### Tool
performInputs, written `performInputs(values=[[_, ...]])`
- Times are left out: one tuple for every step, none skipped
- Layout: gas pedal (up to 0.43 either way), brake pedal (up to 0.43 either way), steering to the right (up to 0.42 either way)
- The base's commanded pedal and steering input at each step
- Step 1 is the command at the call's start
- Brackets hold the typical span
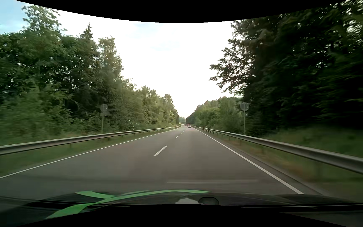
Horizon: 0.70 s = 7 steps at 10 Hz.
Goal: Follow the waypoints while adhering to traffic rules and regulations
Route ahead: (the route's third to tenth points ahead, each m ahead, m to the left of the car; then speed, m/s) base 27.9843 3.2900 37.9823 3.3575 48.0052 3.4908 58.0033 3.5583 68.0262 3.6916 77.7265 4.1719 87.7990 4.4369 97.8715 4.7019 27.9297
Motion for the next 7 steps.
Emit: performInputs(values=[[0.28, 0.0, -0.003], [0.28, 0.0, -0.003], [0.28, 0.0, -0.003], [0.287, 0.0, -0.003], [0.287, 0.0, -0.003], [0.287, 0.0, -0.003], [0.287, 0.0, -0.003]])
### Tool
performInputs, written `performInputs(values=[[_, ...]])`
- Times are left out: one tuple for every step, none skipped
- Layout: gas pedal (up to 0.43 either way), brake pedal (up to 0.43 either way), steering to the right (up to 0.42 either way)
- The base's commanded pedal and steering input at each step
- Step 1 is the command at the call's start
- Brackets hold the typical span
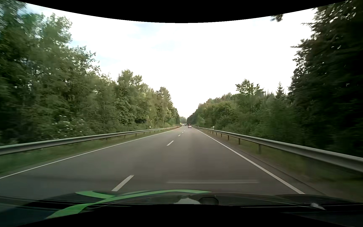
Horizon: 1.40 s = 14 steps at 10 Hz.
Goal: Follow the waypoints while adhering to traffic rules and regulations
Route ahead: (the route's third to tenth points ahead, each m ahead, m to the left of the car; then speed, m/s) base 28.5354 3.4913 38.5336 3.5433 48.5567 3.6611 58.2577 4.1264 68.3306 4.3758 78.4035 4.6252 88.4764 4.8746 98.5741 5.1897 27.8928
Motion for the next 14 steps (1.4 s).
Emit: performInputs(values=[[0.287, 0.0, -0.003], [0.287, 0.0, -0.003], [0.287, 0.0, -0.003], [0.287, 0.0, -0.003], [0.287, 0.0, -0.003], [0.28, 0.0, -0.003], [0.268, 0.0, -0.003], [0.268, 0.0, -0.003], [0.268, 0.0, -0.003], [0.268, 0.0, -0.003], [0.268, 0.0, -0.003], [0.268, 0.0, -0.003], [0.268, 0.0, -0.003], [0.268, 0.0, -0.003]])
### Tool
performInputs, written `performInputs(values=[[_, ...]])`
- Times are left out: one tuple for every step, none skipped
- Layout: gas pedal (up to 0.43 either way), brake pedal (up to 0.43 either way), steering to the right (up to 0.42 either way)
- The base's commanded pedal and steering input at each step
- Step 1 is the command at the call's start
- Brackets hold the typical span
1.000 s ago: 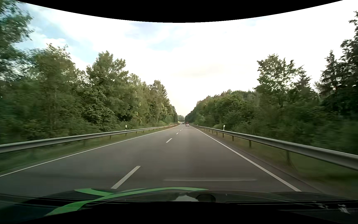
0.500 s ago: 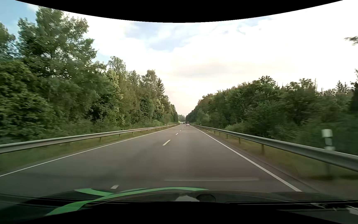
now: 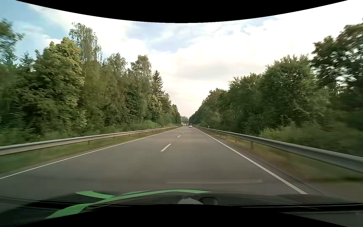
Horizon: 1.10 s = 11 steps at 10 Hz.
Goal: Follow the waypoints while adhering to traffic rules and regulations
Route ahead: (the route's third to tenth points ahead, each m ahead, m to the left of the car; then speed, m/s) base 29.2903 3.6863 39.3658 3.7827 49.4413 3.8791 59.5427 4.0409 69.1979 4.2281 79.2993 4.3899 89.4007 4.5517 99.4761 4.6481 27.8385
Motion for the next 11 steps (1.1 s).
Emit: performInputs(values=[[0.268, 0.0, -0.003], [0.26, 0.0, -0.003], [0.26, 0.0, -0.003], [0.26, 0.0, -0.003], [0.26, 0.0, -0.003], [0.26, 0.0, -0.002], [0.26, 0.0, -0.001], [0.248, 0.0, 0.0], [0.248, 0.0, 0.0], [0.248, 0.0, 0.0], [0.248, 0.0, 0.0]])
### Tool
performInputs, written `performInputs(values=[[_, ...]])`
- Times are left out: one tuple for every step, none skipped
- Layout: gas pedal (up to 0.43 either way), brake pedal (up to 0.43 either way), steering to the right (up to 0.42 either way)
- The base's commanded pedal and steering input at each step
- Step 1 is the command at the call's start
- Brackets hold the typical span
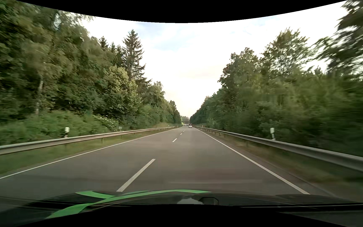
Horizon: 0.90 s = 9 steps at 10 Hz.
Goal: Follow the waypoints while adhering to traffic rules and regulations
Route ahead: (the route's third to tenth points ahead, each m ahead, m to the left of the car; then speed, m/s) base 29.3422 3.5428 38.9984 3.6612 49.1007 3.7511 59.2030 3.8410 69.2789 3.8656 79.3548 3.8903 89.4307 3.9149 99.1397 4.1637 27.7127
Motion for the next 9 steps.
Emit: performInputs(values=[[0.248, 0.0, 0.0], [0.248, 0.0, 0.0], [0.248, 0.0, 0.0], [0.248, 0.0, 0.0], [0.248, 0.0, 0.0], [0.248, 0.0, 0.0], [0.248, 0.0, 0.0], [0.248, 0.0, 0.0], [0.248, 0.0, 0.0]])
